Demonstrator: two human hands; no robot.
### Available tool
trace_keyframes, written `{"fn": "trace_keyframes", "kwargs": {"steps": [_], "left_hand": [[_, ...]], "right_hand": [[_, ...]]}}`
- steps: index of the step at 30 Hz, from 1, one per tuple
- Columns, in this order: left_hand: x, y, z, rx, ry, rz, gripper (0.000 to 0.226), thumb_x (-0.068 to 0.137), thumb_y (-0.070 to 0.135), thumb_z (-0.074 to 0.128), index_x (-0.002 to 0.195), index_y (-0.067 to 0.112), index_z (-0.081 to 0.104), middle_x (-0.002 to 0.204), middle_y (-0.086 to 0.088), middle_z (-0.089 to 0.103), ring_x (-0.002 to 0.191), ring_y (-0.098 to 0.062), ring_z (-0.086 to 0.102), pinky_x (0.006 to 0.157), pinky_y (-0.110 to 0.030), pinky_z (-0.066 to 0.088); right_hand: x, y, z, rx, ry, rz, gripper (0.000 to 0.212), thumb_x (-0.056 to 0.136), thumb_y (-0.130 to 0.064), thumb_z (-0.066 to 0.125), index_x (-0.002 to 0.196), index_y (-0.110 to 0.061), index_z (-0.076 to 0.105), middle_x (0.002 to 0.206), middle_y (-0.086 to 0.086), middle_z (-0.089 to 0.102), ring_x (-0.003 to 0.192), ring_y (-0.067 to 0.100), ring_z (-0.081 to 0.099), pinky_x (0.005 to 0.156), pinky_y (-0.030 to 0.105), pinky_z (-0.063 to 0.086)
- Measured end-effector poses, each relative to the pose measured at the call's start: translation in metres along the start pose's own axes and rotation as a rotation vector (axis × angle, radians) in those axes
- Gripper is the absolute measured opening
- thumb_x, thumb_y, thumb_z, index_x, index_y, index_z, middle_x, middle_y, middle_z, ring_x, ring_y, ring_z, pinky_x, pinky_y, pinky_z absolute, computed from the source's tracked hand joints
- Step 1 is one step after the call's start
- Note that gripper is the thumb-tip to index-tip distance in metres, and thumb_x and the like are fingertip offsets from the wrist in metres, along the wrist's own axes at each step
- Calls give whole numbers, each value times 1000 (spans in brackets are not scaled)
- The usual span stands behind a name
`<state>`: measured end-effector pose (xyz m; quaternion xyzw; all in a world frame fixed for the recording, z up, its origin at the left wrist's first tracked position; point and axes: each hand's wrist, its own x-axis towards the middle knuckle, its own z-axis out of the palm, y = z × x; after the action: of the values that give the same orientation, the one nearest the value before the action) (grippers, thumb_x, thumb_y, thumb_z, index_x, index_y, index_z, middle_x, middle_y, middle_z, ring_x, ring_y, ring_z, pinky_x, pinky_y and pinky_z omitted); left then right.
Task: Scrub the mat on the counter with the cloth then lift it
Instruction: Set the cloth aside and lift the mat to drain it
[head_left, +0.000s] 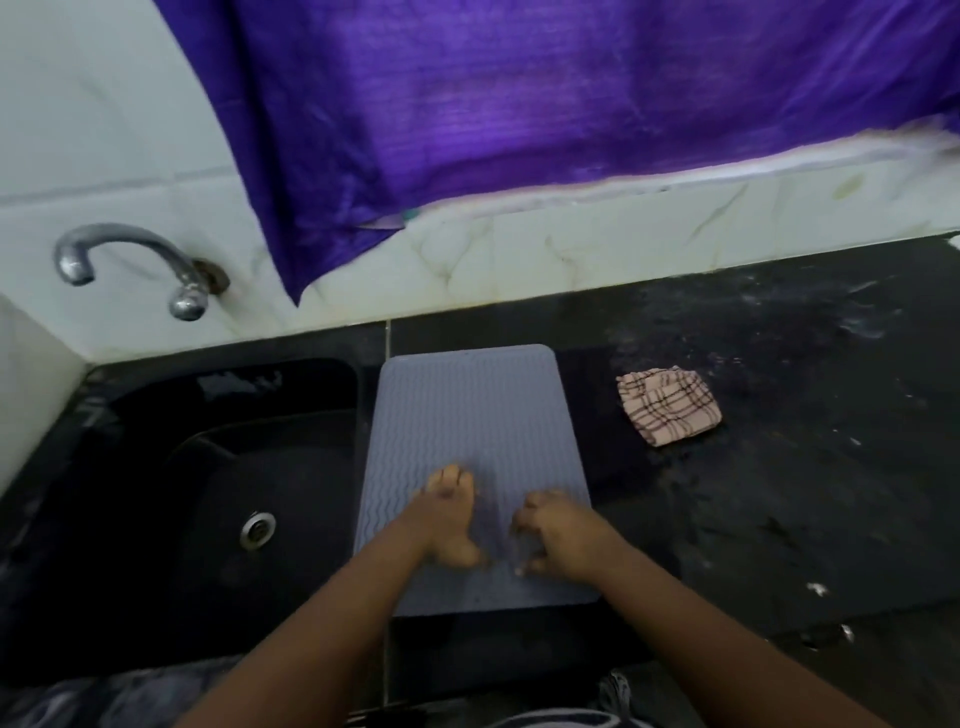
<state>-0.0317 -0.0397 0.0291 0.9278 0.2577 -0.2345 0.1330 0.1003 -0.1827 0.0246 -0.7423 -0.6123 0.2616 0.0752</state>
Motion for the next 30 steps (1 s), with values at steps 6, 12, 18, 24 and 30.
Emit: {"fn": "trace_keyframes", "kwargs": {"steps": [6, 12, 18, 24, 30], "left_hand": [[-48, -33, 35, 141, -71, 26, 113, 62, 46, 80, 145, 12, 12, 150, -17, 3, 137, -39, 10, 108, -48, 29], [-52, -42, 43, 179, 127, 80, 64, 85, 15, 60, 141, 11, 29, 142, -15, 27, 128, -35, 34, 98, -45, 43], [-31, -47, -60, 108, -88, 47, 31, 93, 19, 52, 122, 11, 61, 125, -15, 60, 110, -29, 58, 86, -31, 42], [-12, -62, -235, 201, 543, -75, 31, 91, 13, 50, 120, 13, 62, 126, -18, 58, 114, -34, 56, 94, -40, 46], [-27, -57, -303, 229, 1043, -89, 23, 89, 7, 47, 107, 9, 60, 102, -24, 62, 91, -42, 61, 72, -44, 48]], "right_hand": [[-10, -29, 18, -279, -187, 135, 105, 60, -54, 78, 143, -16, 26, 137, 12, 28, 127, 32, 29, 106, 43, 38], [-11, -71, 30, -407, -139, 234, 57, 84, -18, 61, 134, -6, 36, 133, 16, 37, 122, 34, 39, 95, 43, 42], [11, -58, -59, -209, -105, 312, 26, 90, -13, 51, 114, -7, 60, 122, 15, 58, 109, 29, 57, 91, 34, 44], [75, -58, -236, -337, 360, 288, 34, 81, 2, 51, 114, -1, 60, 124, 24, 58, 112, 36, 57, 94, 39, 48], [72, -79, -319, -308, 839, 309, 35, 82, 3, 41, 108, -4, 64, 114, 28, 60, 103, 45, 58, 85, 44, 48]]}}
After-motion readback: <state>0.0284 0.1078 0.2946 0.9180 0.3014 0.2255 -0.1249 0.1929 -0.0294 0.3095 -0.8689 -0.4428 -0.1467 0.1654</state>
